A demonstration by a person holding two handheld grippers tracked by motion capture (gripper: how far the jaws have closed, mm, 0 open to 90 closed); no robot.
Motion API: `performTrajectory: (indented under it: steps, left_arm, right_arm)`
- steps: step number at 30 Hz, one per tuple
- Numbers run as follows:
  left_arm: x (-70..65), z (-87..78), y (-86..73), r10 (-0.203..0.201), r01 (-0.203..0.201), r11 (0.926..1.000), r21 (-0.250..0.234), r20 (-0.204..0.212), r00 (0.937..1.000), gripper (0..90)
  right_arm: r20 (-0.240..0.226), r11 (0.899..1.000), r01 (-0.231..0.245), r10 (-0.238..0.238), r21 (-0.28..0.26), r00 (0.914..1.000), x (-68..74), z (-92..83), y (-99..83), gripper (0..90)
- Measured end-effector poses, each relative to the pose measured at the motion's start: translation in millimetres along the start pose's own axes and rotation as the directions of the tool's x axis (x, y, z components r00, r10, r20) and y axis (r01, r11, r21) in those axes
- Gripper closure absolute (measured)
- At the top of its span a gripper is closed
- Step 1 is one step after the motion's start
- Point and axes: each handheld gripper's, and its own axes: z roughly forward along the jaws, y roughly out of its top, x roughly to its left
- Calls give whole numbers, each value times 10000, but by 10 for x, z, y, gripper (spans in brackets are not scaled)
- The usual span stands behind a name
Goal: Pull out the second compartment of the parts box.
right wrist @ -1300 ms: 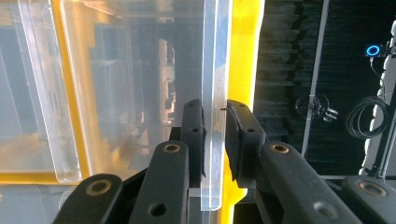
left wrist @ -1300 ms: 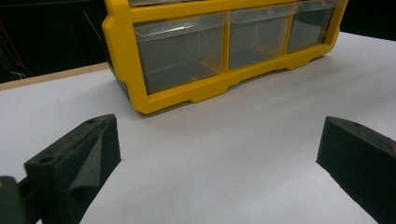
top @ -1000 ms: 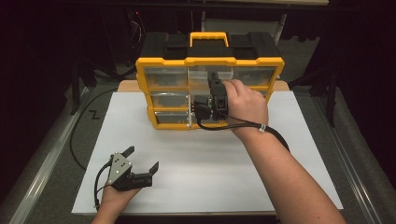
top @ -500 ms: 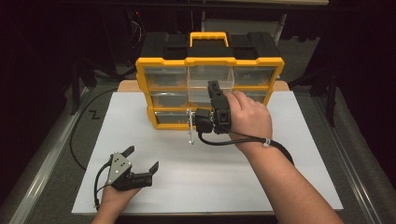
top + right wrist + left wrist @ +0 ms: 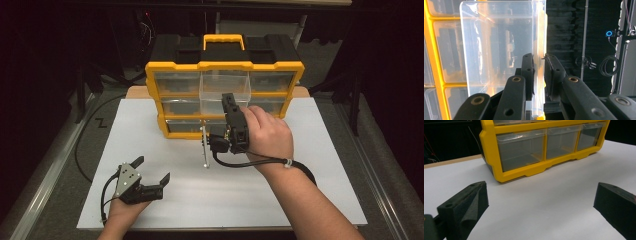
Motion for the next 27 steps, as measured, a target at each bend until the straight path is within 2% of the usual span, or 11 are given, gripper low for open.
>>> performTrajectory:
  steps: [10, 18, 20, 21, 22, 27]
  left_arm:
    - [-1, -7, 1, 8, -8, 10000, -16, 13, 10000, 4]
    - [-2, -5, 1, 18, -18, 10000, -12, 18, 10000, 3]
    - [2, -7, 3, -41, 41, 10000, -15, 4, 10000, 3]
    - [2, -7, 3, -41, 41, 10000, -15, 4, 10000, 3]
    - [-1, -12, 4, -49, 49, 10000, -55, 3, 10000, 3]
    - [6, -19, 6, -124, 124, 9999, -92, -2, 9999, 4]
  right_arm:
    - [42, 10000, 50, -50, -67, 10000, 48, -45, 10, 802]
    - [285, 9999, -107, 109, -88, 9995, 94, -48, 8, 798]
    - [148, 9996, -92, 95, -250, 9998, 74, -54, 2, 741]
    - [148, 9996, -92, 95, -250, 9998, 74, -54, 2, 741]
    - [108, 9993, -165, 169, -331, 9998, 48, -85, 5, 696]
    - [-42, 9988, -214, 212, -450, 9998, 33, -161, 3, 642]
